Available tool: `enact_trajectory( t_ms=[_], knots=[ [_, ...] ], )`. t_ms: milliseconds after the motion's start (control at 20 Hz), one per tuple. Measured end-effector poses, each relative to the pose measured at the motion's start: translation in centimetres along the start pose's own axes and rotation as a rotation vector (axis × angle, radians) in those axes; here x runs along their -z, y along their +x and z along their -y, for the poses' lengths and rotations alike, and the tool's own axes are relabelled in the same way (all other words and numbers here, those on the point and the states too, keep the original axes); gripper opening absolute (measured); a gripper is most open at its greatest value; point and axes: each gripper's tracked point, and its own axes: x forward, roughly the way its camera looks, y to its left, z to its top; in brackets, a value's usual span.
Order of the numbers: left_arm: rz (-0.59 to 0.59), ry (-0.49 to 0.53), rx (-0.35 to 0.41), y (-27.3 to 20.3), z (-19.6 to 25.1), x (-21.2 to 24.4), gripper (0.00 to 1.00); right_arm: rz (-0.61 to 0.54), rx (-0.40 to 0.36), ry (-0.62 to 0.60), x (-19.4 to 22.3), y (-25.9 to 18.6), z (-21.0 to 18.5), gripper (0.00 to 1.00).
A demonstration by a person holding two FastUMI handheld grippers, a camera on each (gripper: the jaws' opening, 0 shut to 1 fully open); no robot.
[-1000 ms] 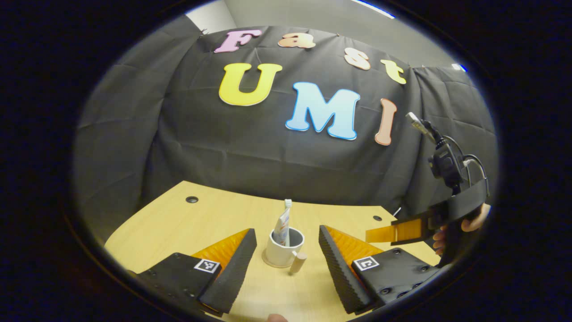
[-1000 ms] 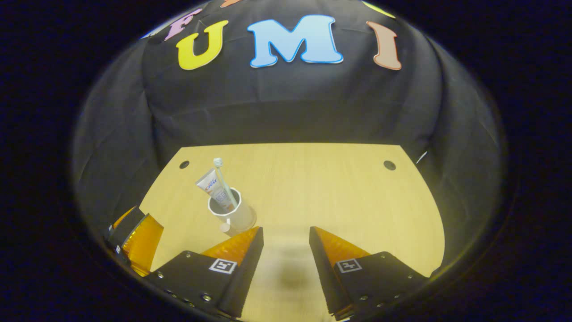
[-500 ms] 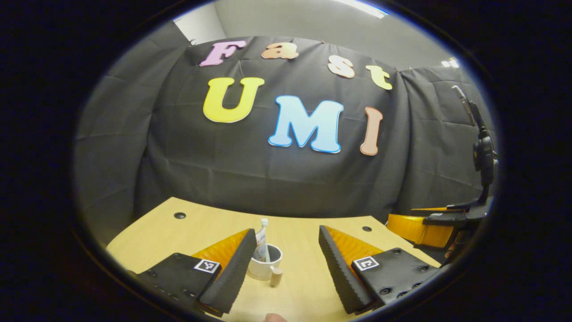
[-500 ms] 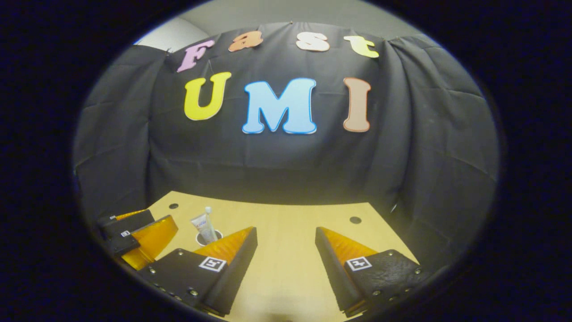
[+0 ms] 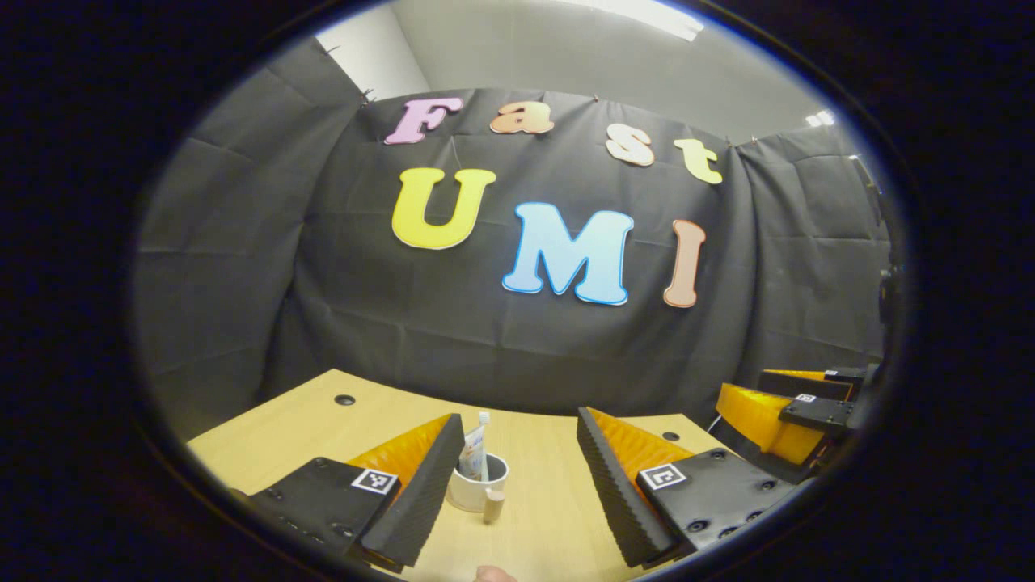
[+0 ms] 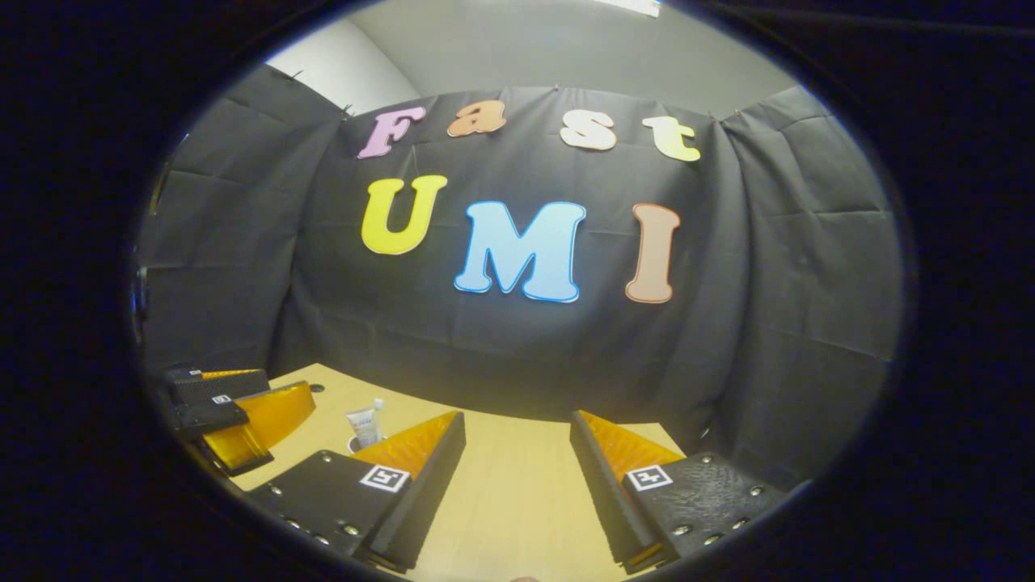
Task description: Put the toothbrush and toothpaste on the desktop into the cup, then pick up the cup and place it on the coaster on the desktop.
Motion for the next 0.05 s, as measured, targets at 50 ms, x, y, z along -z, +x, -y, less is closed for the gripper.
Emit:
enact_trajectory(
  t_ms=[50],
  knots=[
    [0.004,-0.006,-0.005,-0.08,-0.08,-0.34,0.93,0.005,0.002,-0.004,-0.17,-0.14,0.05,0.82]
  ],
)
